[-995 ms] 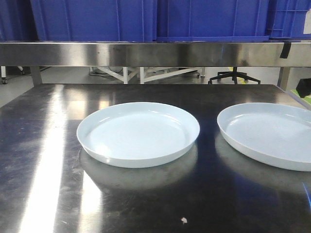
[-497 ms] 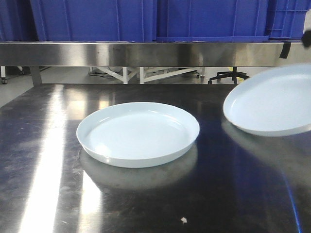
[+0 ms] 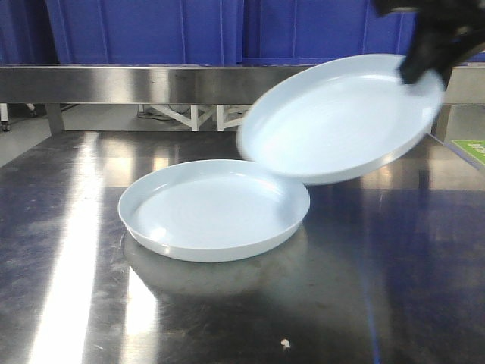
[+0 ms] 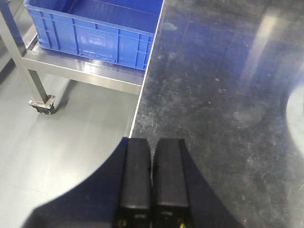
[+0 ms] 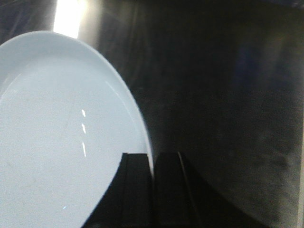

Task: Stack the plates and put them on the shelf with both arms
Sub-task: 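Lift the other plate with the right gripper and lower it onto the first, then grip the stacked plates' rim with the right gripper and lift them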

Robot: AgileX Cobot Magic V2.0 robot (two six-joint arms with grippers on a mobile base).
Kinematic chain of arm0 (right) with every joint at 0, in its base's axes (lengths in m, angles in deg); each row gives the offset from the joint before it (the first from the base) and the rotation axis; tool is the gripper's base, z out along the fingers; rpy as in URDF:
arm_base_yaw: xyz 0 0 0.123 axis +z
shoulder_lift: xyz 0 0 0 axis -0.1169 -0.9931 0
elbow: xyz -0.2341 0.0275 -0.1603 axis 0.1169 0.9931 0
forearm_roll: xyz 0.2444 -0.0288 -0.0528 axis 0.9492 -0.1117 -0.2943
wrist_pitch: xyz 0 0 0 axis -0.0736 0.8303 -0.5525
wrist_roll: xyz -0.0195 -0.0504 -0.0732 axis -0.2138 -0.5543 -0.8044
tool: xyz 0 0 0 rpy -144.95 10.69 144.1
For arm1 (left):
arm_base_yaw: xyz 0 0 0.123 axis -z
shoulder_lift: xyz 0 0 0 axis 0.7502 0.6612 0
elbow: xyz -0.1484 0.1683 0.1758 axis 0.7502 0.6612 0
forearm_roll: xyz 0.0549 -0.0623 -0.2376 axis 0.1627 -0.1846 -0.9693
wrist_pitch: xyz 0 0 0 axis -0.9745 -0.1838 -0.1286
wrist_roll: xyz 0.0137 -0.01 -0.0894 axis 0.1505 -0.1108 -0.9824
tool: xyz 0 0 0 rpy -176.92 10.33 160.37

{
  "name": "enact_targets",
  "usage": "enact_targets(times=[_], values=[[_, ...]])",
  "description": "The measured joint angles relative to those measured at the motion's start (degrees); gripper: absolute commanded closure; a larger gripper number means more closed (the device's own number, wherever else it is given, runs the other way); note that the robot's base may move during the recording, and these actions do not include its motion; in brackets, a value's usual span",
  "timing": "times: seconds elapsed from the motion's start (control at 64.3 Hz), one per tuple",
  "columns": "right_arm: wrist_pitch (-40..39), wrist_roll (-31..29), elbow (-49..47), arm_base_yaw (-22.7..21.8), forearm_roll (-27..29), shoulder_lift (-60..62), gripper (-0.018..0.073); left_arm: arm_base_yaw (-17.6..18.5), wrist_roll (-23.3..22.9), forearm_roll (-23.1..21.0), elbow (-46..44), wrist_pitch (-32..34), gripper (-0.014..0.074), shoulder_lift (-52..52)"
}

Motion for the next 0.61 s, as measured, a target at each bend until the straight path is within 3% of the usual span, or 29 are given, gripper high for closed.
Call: enact_targets(times=[0.233, 0.435, 0.497, 0.606], values=[[-0.35, 0.0, -5.95, 8.75, 0.26, -8.76, 0.0498, 0.0, 0.0, 0.0, 0.0, 0.0, 0.051, 0.0], [-1.21, 0.0, -8.59, 11.59, 0.39, -13.23, 0.011, 0.0, 0.0, 0.0, 0.0, 0.0, 0.051, 0.0], [-1.37, 0.0, -8.66, 11.89, 0.43, -14.2, 0.0066, 0.0, 0.0, 0.0, 0.0, 0.0, 0.051, 0.0], [-0.66, 0.0, -8.66, 12.12, 0.43, -16.09, 0.0069, 0.0, 0.0, 0.0, 0.0, 0.0, 0.051, 0.0]])
